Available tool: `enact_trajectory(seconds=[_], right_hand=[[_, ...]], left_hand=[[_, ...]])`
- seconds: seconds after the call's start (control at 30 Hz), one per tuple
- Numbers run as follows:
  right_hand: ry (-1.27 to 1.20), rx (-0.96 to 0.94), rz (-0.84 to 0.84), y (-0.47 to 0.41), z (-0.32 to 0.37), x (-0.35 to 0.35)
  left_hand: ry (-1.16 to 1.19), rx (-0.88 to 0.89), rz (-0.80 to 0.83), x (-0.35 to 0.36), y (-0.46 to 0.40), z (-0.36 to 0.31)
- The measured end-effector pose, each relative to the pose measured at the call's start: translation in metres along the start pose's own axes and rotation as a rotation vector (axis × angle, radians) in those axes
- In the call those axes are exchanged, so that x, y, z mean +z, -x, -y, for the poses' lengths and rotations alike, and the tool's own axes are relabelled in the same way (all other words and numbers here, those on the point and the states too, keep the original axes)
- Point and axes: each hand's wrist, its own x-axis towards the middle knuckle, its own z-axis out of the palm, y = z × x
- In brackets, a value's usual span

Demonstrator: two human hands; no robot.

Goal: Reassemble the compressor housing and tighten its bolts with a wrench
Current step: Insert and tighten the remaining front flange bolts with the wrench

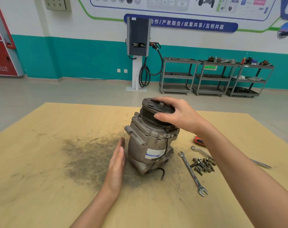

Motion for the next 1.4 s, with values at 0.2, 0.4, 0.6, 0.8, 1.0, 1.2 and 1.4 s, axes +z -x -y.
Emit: enact_trajectory(seconds=[0.2, 0.4, 0.6, 0.8, 1.0, 1.2, 1.4], right_hand=[[0.069, -0.024, 0.275, -0.015, 0.005, -0.014], [0.357, 0.042, 0.244, -0.018, 0.032, -0.010], [0.653, 0.264, 0.055, -0.032, 0.053, 0.027], [0.579, 0.072, 0.018, -0.036, 0.037, 0.021], [0.457, -0.064, 0.278, -0.035, 0.033, -0.002], [0.535, -0.015, 0.353, -0.036, 0.039, -0.003], [0.527, 0.022, 0.163, -0.033, 0.036, 0.011]], left_hand=[[0.028, 0.000, -0.067, 0.002, -0.002, -0.002], [0.027, -0.044, -0.064, 0.003, -0.003, 0.000], [0.058, -0.074, -0.049, 0.001, -0.003, 0.000], [-0.047, -0.059, -0.074, 0.005, 0.012, -0.008], [-0.162, 0.001, -0.311, 0.020, 0.027, -0.013], [-0.288, 0.030, -0.389, 0.016, 0.020, -0.009], [-0.166, -0.106, -0.132, 0.015, 0.013, 0.002]])
